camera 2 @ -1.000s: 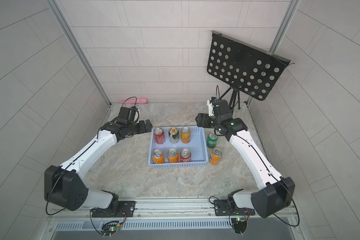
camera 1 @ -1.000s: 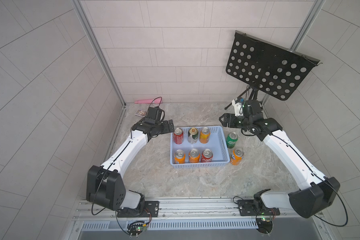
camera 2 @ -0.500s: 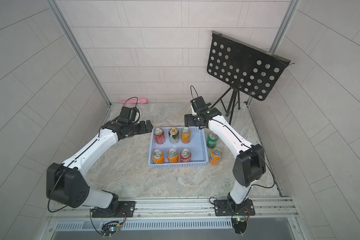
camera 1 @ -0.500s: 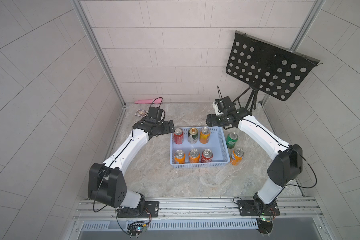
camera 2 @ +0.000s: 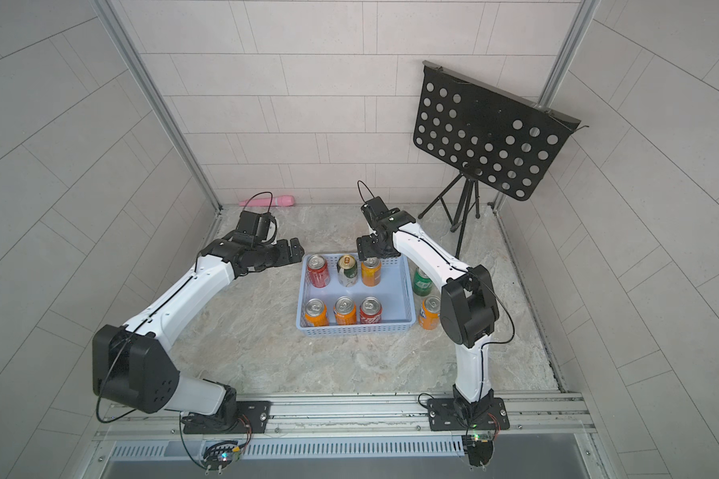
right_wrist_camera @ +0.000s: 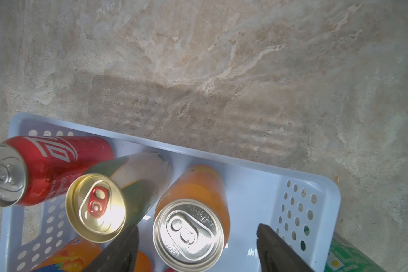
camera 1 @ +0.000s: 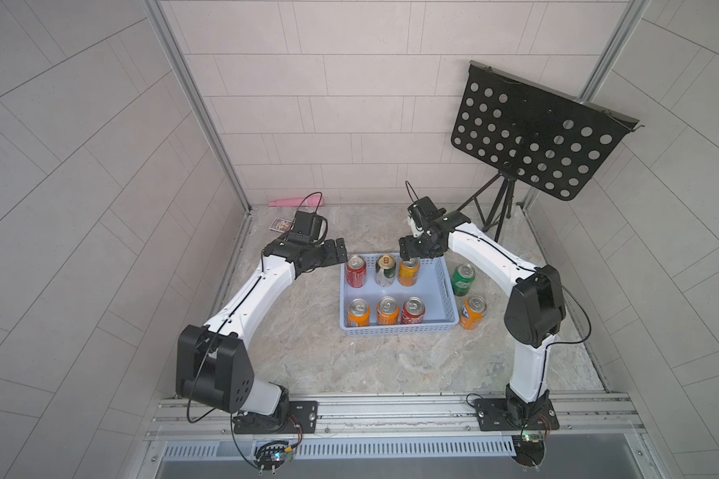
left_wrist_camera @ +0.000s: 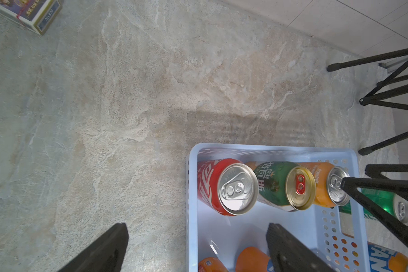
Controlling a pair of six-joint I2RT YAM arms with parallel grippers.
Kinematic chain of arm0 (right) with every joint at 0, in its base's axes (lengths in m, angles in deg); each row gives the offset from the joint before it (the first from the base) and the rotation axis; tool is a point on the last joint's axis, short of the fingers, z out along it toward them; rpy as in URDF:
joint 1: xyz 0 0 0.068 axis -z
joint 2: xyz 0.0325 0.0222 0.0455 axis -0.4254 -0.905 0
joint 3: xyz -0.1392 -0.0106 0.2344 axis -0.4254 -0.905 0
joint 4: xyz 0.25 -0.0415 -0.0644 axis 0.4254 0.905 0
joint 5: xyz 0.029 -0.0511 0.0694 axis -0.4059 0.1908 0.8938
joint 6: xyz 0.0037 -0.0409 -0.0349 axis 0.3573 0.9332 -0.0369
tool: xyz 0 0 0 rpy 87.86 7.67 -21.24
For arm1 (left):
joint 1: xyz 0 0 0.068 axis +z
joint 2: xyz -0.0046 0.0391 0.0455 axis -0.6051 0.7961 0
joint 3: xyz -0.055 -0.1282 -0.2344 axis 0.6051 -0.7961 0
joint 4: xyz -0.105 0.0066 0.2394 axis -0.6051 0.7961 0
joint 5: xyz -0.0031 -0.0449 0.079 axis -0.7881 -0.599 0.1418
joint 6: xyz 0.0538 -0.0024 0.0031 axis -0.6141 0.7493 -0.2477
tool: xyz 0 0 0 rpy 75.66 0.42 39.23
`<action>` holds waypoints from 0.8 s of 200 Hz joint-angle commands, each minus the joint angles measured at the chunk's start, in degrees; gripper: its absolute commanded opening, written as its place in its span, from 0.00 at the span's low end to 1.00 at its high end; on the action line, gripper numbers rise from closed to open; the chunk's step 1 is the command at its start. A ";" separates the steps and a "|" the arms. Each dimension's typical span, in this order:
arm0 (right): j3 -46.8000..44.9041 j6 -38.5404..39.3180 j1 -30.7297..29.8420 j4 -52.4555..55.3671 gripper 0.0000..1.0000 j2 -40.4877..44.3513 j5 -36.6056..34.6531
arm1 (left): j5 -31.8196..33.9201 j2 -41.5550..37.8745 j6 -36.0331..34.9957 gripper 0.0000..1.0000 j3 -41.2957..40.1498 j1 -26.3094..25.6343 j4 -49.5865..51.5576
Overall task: Take out the drinks from the basket
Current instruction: Pick up the drink from the basket.
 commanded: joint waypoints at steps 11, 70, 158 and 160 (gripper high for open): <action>1.40 0.62 -0.70 2.82 0.82 -1.69 -0.68 | -0.81 -0.16 0.05 1.00 1.60 0.47 0.58; 1.80 0.81 -1.53 2.91 0.82 -4.77 -0.58 | -1.39 0.16 0.23 1.00 1.57 0.53 0.54; 1.16 0.96 -1.67 2.82 0.80 -6.95 -0.72 | -1.86 0.19 0.24 1.00 1.63 0.75 0.47; 1.11 0.98 -1.71 2.78 0.80 -6.98 -0.67 | -1.94 0.12 0.20 1.00 1.59 0.71 0.42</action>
